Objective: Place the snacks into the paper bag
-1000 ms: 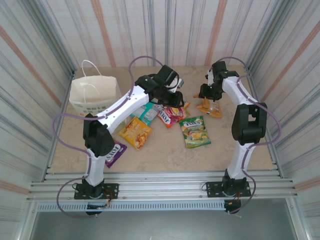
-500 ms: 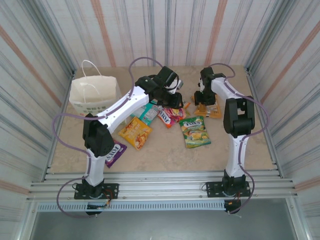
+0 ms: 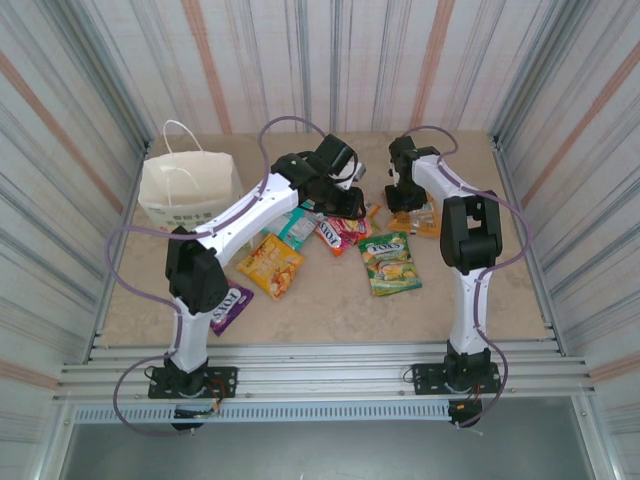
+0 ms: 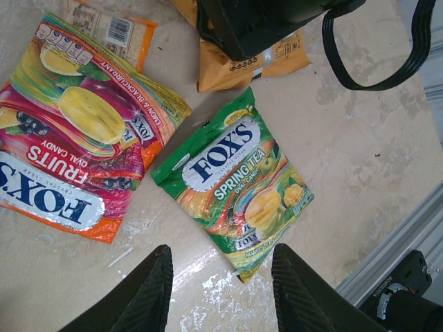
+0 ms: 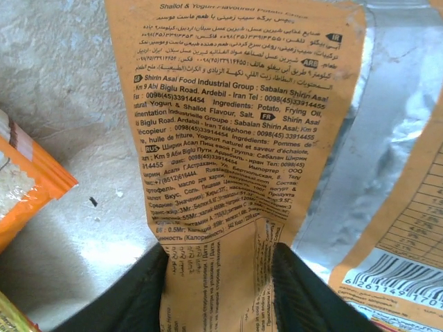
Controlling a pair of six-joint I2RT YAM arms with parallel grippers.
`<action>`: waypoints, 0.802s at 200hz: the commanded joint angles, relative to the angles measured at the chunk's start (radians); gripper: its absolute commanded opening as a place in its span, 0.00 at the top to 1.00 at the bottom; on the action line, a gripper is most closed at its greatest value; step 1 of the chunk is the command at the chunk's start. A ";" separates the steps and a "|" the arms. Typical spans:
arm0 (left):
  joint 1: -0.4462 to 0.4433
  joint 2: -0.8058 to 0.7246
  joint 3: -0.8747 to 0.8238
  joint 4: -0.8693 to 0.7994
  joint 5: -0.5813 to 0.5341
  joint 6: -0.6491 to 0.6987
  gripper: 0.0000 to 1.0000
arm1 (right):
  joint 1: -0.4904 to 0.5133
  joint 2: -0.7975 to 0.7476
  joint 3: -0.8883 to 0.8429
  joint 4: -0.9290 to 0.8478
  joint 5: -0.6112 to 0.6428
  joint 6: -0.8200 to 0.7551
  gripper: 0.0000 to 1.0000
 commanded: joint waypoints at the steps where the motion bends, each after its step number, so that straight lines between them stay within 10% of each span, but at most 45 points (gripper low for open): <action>1: 0.006 -0.053 -0.016 0.004 -0.006 -0.005 0.57 | 0.002 0.003 0.030 -0.029 0.034 -0.020 0.67; 95: 0.006 -0.113 -0.034 0.004 -0.031 0.021 0.57 | 0.002 -0.252 -0.105 0.081 -0.022 -0.092 0.99; 160: 0.025 -0.200 -0.051 0.015 0.039 0.217 0.55 | -0.035 -0.587 -0.301 0.142 -0.387 -0.338 1.00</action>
